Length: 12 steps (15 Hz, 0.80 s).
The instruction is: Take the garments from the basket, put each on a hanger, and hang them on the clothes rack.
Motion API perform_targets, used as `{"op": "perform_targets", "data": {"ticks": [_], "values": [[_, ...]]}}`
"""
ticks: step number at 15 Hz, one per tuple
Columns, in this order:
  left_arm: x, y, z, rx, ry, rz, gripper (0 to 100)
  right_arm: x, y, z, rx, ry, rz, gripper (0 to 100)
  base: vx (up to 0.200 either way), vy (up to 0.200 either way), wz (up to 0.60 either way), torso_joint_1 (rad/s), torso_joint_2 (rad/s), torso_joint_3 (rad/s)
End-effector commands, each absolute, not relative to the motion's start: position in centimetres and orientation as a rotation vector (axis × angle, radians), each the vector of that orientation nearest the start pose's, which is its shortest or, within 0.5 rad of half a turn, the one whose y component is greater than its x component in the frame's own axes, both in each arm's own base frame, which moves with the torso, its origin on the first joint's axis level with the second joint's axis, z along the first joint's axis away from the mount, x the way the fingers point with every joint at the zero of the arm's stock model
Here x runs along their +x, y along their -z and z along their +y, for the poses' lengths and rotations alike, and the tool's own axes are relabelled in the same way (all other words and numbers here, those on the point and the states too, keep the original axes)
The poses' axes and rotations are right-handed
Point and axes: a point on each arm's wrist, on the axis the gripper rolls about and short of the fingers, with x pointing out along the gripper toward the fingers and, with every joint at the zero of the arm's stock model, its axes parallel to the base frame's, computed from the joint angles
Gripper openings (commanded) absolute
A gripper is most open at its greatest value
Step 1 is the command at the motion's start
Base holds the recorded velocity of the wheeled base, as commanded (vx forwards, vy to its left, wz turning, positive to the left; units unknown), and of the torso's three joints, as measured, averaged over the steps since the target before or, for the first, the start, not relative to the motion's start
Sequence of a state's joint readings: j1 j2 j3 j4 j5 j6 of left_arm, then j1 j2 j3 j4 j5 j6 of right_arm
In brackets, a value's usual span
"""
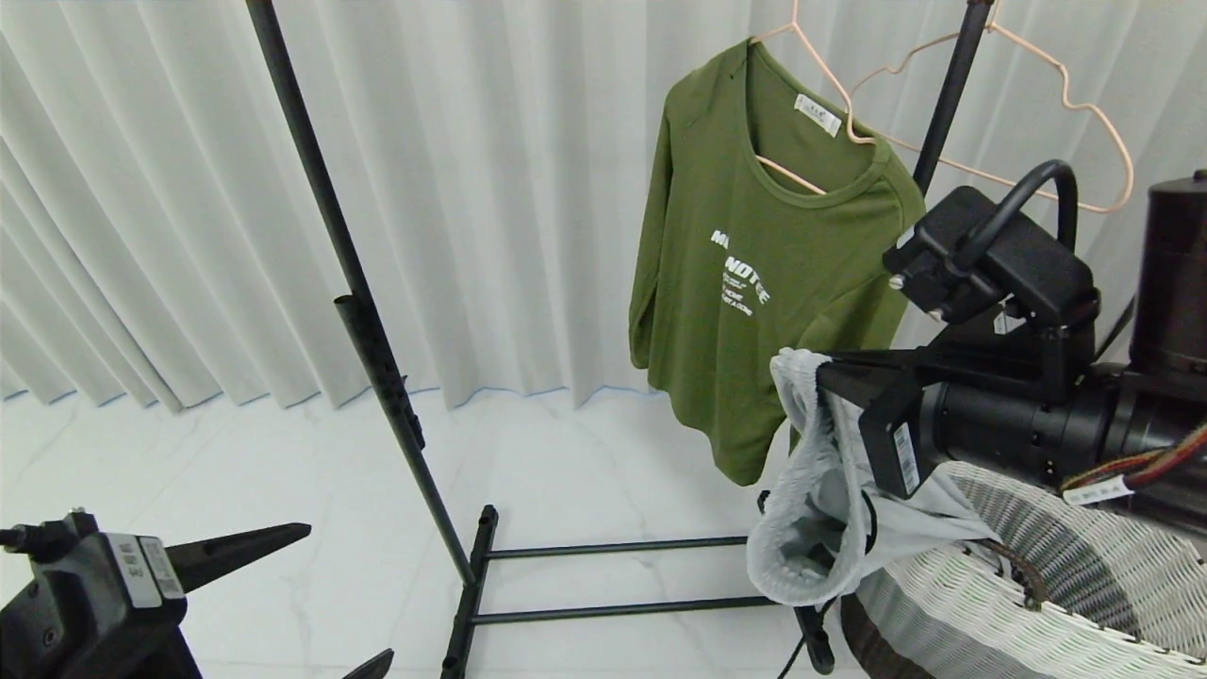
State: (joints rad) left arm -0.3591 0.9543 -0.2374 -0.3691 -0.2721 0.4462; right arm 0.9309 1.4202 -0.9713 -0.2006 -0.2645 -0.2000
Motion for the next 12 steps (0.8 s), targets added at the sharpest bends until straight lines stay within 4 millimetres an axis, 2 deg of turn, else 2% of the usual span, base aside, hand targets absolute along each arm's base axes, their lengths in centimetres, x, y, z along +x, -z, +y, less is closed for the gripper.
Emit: {"op": "perform_targets", "data": {"ticks": [1,4,8,10,12], "values": [[11.2,-16.2,-7.0,0.361,0.843,0.255,100,13.8,-26.9,20.3,-0.302,-0.744,0.124,0,0.0,0.0,0.0,0.0,0.0,0.0],[13.1,-17.6,-11.2,0.256,0.979,0.316,100,13.3,-28.0,20.7,-0.26,-0.77,0.099,0,0.0,0.0,0.0,0.0,0.0,0.0],[15.0,-17.2,-16.6,0.155,1.077,0.453,100,12.5,-28.7,21.1,-0.219,-0.805,0.086,0,0.0,0.0,0.0,0.0,0.0,0.0],[16.6,-16.5,-19.2,0.059,1.039,0.521,100,12.5,-28.9,21.0,-0.208,-0.803,0.082,0,0.0,0.0,0.0,0.0,0.0,0.0],[18.5,-14.5,-21.6,0.008,0.908,0.563,100,12.4,-29.1,20.9,-0.205,-0.802,0.079,0,0.0,0.0,0.0,0.0,0.0,0.0]]}}
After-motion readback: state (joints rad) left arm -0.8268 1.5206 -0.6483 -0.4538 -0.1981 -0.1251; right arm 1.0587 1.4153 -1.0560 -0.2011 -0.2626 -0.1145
